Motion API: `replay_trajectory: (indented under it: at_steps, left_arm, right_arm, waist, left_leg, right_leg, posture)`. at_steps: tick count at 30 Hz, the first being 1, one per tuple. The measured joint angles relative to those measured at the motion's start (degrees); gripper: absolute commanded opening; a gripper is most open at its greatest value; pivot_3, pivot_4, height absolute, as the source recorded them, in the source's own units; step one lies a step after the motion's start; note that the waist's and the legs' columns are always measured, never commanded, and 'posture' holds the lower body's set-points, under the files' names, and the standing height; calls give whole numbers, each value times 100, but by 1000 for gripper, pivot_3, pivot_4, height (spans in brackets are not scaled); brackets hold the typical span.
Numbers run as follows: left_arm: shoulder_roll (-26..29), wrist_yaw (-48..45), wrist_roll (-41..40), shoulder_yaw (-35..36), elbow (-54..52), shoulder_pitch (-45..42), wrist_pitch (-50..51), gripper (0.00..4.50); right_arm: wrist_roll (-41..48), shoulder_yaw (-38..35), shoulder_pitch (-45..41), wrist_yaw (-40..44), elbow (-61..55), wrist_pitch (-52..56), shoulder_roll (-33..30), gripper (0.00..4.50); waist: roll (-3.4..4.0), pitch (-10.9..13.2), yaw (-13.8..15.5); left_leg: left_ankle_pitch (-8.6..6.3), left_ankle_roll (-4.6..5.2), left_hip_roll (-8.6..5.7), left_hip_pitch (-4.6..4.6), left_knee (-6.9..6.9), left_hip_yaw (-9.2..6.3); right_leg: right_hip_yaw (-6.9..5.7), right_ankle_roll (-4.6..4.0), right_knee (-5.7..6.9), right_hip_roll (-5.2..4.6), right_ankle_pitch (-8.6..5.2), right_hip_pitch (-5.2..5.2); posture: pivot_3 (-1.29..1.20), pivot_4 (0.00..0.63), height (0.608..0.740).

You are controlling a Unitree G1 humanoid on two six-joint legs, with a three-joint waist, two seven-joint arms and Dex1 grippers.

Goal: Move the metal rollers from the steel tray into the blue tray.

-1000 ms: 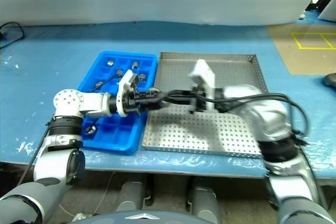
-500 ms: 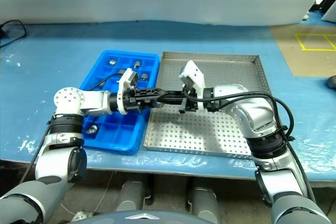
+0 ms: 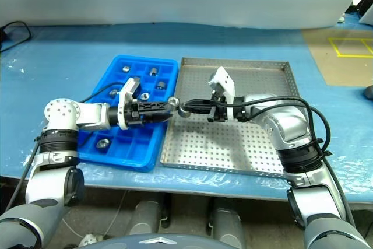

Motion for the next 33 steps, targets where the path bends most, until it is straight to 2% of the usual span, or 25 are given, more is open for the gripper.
replay_trajectory:
  at_steps: [18,21,26,33]
  left_arm:
    - [-341,52,118,423,123,-273,-217,3357]
    - [-355,46,143,394,64,-234,-163,2833]
    - [-389,49,193,385,12,-130,-155,1387]
    - [-407,47,276,376,-7,-131,-175,1370]
  right_arm:
    - [-25,11,17,64,-3,-90,38,0]
    - [-26,12,17,81,-3,-93,41,0]
    - [-27,12,17,114,-24,-138,41,0]
    - [-51,16,43,104,-25,-137,43,0]
  waist:
    - [0,0,-4]
    - [0,0,-4]
    - [0,0,-5]
    - [0,0,-4]
  left_leg:
    - [-2,5,1,-1,2,0]
    - [-2,6,1,0,2,0]
    - [-2,6,1,0,2,0]
    - [-3,7,1,0,5,0]
  right_leg:
    - [0,-1,0,0,0,0]
    - [0,-1,1,0,0,0]
    - [0,-1,2,0,0,0]
    - [0,-1,2,0,0,0]
  posture:
    - [6,150,740]
    - [5,150,740]
    - [4,150,740]
    - [4,150,740]
